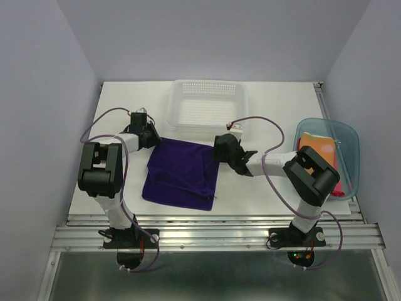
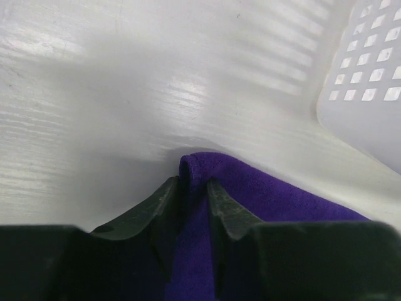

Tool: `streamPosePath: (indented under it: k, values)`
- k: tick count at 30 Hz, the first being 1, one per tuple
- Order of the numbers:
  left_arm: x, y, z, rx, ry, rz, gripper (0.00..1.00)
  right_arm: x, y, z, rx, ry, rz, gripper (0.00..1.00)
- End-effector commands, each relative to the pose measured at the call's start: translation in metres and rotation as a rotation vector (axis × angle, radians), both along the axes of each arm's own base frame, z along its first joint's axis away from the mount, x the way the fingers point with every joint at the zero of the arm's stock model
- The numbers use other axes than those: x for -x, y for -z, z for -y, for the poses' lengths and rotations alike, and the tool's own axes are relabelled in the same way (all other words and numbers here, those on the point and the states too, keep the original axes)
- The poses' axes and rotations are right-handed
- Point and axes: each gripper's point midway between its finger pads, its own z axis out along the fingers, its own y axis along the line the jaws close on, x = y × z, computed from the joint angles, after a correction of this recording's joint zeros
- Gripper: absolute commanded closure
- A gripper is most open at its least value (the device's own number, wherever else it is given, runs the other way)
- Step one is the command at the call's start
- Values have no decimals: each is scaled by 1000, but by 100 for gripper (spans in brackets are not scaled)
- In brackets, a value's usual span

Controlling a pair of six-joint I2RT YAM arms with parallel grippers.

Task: Fold and stack the towels
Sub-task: Fold the towel

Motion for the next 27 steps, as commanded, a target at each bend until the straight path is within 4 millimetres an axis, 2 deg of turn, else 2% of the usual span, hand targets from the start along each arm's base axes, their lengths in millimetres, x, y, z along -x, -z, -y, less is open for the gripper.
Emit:
streamPosePath:
  k: [1, 5, 6, 12, 17, 19, 20, 22, 23, 25, 27]
  values:
    - [-11, -6, 5, 23, 14, 33, 69, -10, 0, -3, -35, 16, 49, 37]
    - [-9, -6, 4, 24, 11, 33, 98, -9, 9, 1, -4, 25, 32, 39]
    - [-9, -7, 4, 24, 11, 34, 100, -8, 11, 2, -1, 26, 24, 39]
    - [-9, -6, 7, 33, 25, 36, 100, -5, 22, 8, 35, 22, 18, 44]
    - [-7, -6, 7, 38, 19, 36, 100, -4, 29, 4, 50, -12, 0, 46]
    - [-8, -9, 7, 41, 17, 46, 100, -4, 31, 5, 59, -14, -1, 53]
    - [-7, -7, 6, 38, 17, 43, 100, -3, 31, 6, 67, -15, -6, 62]
    - [-8, -11, 6, 39, 11, 58, 100, -3, 31, 9, 84, -14, -2, 68]
    - [-8, -13, 6, 39, 10, 67, 100, -3, 30, 10, 91, -16, 3, 77]
    - [-8, -16, 5, 38, 8, 77, 100, -4, 27, 14, 106, -6, 13, 80]
    - [-8, -19, 4, 35, 5, 88, 100, -5, 23, 16, 131, -16, 26, 89]
